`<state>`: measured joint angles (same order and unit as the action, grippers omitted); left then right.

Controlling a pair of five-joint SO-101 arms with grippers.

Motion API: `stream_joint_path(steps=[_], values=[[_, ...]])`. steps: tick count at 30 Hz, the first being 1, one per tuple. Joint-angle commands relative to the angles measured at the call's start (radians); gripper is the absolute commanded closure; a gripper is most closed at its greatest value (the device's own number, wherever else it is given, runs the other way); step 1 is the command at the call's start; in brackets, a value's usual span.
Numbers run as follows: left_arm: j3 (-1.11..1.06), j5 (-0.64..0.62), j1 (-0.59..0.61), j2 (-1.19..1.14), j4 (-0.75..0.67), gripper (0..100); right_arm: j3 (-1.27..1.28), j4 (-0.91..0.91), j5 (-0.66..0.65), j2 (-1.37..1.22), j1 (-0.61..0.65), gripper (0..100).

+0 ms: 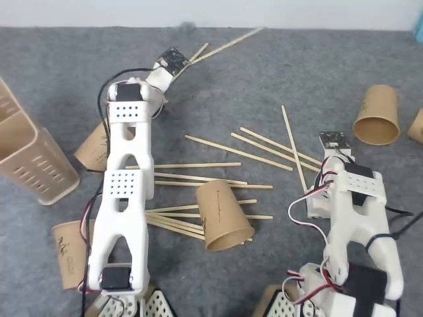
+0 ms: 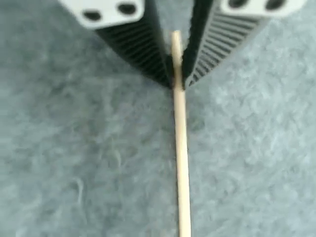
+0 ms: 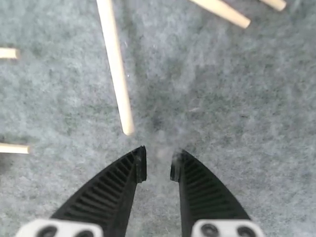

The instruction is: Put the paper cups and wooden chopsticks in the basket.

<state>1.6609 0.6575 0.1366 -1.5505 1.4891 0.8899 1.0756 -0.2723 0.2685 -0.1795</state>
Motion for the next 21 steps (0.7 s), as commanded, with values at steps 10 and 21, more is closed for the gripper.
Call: stream_joint_path(steps=[10,21], values=[[0.010,-0.072,0.006,0.310,0.261,99,-0.008,0.004,-0.014,0.050,0.004,91.2],[-0.065,-0.175,-0.015,0.233,0.193,99,-0.008,0.008,-0.012,0.050,0.002,91.3]])
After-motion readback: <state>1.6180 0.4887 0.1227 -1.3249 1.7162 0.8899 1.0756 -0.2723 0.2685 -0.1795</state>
